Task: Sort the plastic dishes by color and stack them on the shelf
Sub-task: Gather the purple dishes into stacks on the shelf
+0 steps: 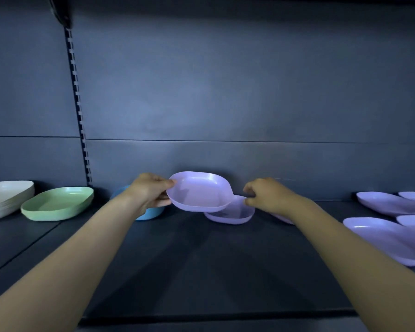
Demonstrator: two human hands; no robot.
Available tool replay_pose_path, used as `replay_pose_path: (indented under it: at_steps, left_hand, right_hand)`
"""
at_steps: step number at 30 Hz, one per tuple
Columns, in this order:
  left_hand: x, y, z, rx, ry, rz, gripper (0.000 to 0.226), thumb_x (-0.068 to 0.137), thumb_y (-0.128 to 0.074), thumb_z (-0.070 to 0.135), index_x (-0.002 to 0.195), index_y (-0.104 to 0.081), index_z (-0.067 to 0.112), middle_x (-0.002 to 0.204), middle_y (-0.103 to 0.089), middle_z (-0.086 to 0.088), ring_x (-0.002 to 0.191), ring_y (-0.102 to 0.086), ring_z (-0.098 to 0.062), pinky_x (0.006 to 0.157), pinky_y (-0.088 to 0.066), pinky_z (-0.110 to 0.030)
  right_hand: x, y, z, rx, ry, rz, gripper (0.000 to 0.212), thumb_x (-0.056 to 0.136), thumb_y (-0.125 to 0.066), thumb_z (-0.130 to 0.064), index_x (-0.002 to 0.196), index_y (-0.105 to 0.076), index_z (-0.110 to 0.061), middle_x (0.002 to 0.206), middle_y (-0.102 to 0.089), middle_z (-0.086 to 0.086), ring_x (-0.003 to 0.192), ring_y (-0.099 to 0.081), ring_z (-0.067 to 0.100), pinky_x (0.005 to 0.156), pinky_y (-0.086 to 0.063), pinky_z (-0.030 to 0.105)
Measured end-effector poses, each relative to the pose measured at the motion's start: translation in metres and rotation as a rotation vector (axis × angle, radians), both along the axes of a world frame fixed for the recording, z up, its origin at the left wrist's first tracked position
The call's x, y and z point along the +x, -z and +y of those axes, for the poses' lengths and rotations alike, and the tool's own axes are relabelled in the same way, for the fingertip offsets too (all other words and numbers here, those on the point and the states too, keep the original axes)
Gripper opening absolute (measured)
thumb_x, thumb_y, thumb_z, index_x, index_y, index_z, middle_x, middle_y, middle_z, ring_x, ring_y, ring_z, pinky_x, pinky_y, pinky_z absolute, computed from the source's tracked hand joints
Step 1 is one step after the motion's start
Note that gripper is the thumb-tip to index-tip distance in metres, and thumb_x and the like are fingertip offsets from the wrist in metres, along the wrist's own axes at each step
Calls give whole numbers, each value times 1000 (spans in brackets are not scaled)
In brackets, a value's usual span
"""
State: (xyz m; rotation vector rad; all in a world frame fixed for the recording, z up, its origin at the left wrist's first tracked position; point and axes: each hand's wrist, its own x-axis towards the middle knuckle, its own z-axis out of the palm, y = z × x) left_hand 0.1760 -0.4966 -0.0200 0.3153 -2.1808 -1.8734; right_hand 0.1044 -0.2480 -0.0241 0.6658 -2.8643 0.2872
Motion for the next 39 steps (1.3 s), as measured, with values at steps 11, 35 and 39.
replay_pose_path:
  at_steps: [11,35,39]
  left_hand:
    - [-87,34,65,-221,-98,-115,27,89,-57,8,63,-51,7,59,-52,-6,48,-55,-9,44,-53,-17]
    - [-99,9,121,-656,-16,20,31,89,-54,21,62,-54,7,70,-59,-16,66,-54,-27,79,-53,-32]
    - [-103,8,171,-468,35,8,35,91,-57,22,60,-52,5,62,-60,-11,58,-61,-27,82,-58,-39]
  right_hand:
    - [-43,32,59,-90,3,-16,24,89,-55,-29,104,-64,-13,106,-66,3,98,-58,23,84,-49,34]
    - [-40,-12,152,-451,167,-216,20,85,-67,-20,99,-68,-7,94,-67,10,83,-58,18,82,-53,36]
    - [-24,-7,203,-539,262,-242,21,85,-67,-17,100,-67,-4,92,-64,8,82,-60,19,82,-53,34]
